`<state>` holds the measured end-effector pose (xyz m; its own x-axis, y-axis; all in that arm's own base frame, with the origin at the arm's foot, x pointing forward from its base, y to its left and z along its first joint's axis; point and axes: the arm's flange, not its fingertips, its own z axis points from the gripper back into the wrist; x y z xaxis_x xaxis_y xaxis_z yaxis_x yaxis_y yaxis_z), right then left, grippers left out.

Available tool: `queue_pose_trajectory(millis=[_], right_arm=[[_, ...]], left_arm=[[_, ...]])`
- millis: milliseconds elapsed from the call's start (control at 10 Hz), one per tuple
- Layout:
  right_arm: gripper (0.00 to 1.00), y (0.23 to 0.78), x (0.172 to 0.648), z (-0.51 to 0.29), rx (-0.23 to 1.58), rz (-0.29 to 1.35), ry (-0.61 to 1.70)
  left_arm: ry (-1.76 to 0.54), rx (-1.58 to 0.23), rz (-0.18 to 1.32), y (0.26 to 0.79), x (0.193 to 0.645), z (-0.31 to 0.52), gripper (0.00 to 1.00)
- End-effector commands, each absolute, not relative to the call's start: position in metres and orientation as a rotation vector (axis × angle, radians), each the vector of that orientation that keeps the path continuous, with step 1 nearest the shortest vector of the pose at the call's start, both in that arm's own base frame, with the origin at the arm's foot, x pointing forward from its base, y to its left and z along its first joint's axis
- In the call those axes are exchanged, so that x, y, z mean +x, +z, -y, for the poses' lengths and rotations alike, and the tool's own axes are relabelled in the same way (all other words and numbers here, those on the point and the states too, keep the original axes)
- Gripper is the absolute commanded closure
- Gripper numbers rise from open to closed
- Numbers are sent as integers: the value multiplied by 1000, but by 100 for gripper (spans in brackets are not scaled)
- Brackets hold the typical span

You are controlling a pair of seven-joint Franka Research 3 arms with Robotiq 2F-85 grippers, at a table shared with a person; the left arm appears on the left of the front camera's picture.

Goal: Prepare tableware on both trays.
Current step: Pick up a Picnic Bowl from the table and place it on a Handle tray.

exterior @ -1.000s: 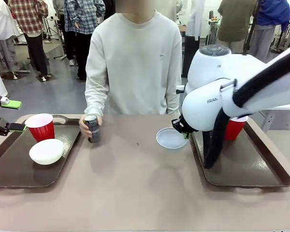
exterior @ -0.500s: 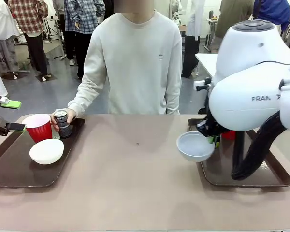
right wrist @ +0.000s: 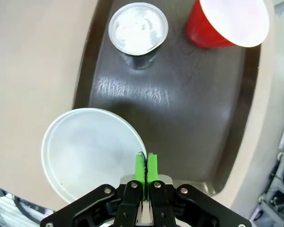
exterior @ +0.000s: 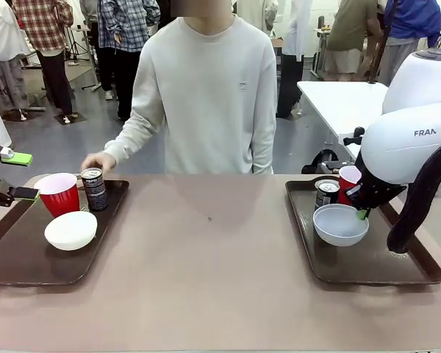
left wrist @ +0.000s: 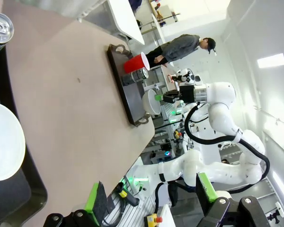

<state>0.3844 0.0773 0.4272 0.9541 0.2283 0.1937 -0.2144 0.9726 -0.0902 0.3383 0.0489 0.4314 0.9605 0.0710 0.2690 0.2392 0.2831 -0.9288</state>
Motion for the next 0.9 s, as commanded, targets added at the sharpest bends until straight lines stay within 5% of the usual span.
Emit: queue_pose_trajectory(millis=[0, 400, 500, 600, 700, 800], right_arm=[[100, 403, 396, -75, -69, 233, 241], [100, 369, 422, -81, -104, 190, 230], [87, 368, 423, -82, -115, 184, 236], [37, 368, 422, -85, -125, 175, 240], [27, 368, 423, -85, -136, 173, 246], [0, 370, 422, -87, -144, 175, 249]], left_arm=[[-129, -1296, 295, 429, 334, -49, 0], [-129, -1296, 295, 429, 334, -49, 0], [-129, -1296, 295, 429, 334, -49, 0], [-129, -1296, 295, 429, 334, -49, 0], [-129, -1296, 295, 429, 334, -49, 0], [-129, -1296, 295, 429, 334, -49, 0]])
